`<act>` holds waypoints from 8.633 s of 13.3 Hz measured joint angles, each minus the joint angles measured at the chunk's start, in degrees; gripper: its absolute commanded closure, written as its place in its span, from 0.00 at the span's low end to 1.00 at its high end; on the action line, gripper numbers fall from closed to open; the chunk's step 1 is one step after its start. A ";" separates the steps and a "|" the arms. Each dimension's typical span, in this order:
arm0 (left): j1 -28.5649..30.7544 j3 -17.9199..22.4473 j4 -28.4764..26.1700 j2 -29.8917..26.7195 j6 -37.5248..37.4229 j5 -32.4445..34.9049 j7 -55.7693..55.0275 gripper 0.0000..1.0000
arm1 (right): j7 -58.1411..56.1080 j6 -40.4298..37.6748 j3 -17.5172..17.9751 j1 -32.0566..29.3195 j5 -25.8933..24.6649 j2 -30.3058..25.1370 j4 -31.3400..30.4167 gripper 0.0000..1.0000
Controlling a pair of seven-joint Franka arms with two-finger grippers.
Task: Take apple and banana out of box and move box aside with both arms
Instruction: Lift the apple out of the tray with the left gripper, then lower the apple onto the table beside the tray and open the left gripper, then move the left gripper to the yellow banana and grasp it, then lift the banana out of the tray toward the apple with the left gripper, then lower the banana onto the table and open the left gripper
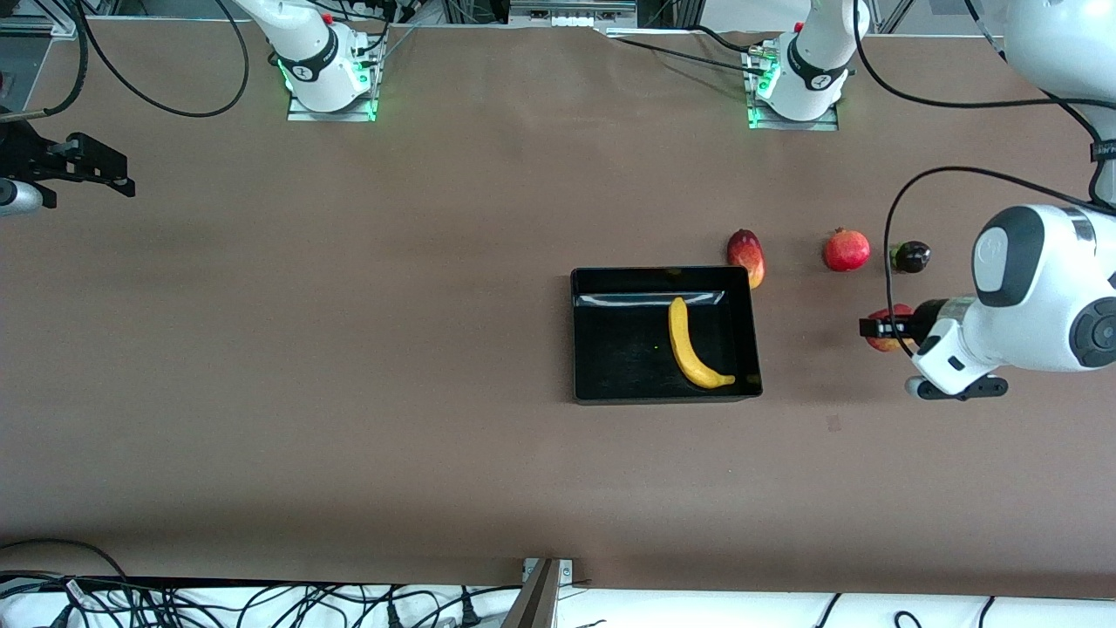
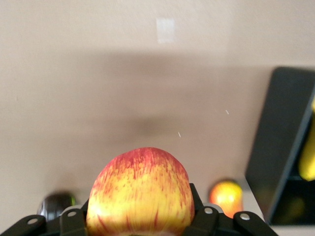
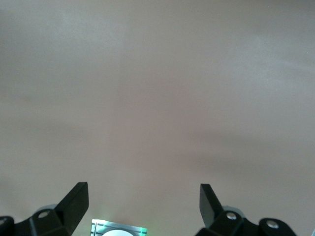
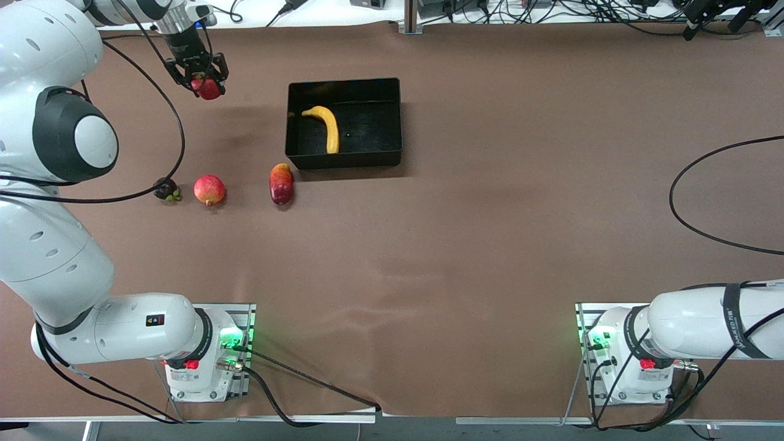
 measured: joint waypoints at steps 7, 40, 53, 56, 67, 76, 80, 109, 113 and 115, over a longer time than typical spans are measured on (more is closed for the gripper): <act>-1.51 -0.31 -2.82 8.12 17.16 0.94 -1.50 1.00 | 0.00 -0.01 0.00 0.00 0.00 0.00 0.00 0.00; -23.80 2.02 -4.01 4.65 19.44 -5.53 -34.84 0.00 | 0.00 -0.07 0.01 0.00 0.01 0.00 0.01 0.00; -25.86 2.44 -4.26 10.48 27.75 -5.24 -39.76 0.00 | 0.00 -0.08 0.01 0.00 0.02 0.00 0.01 0.00; -26.23 2.70 -4.63 11.33 28.86 -5.24 -40.08 0.00 | 0.00 -0.08 0.01 0.00 0.02 0.00 0.01 0.00; -26.89 2.80 -4.79 11.63 29.51 -2.51 -44.18 1.00 | 0.00 -0.08 0.56 0.01 0.03 0.00 0.01 0.00; -27.29 2.78 -2.72 8.87 20.02 -1.85 -44.72 1.00 | 0.00 -0.08 1.03 0.01 0.03 0.00 0.01 0.00; -27.87 2.77 1.21 5.10 9.79 -1.92 -44.92 1.00 | 0.00 -0.08 1.03 0.01 0.03 0.00 0.01 0.00; 1.09 5.55 1.12 12.86 19.90 7.85 2.49 1.00 | 0.00 -0.09 1.15 0.01 0.04 -0.01 0.01 0.00; 1.78 5.72 0.91 14.74 22.95 8.44 2.53 1.00 | 0.00 -0.09 1.16 0.01 0.04 -0.01 0.01 0.00; 1.73 5.69 0.81 14.78 23.10 8.44 2.53 0.16 | 0.00 -0.09 1.16 0.01 0.04 -0.01 0.01 0.00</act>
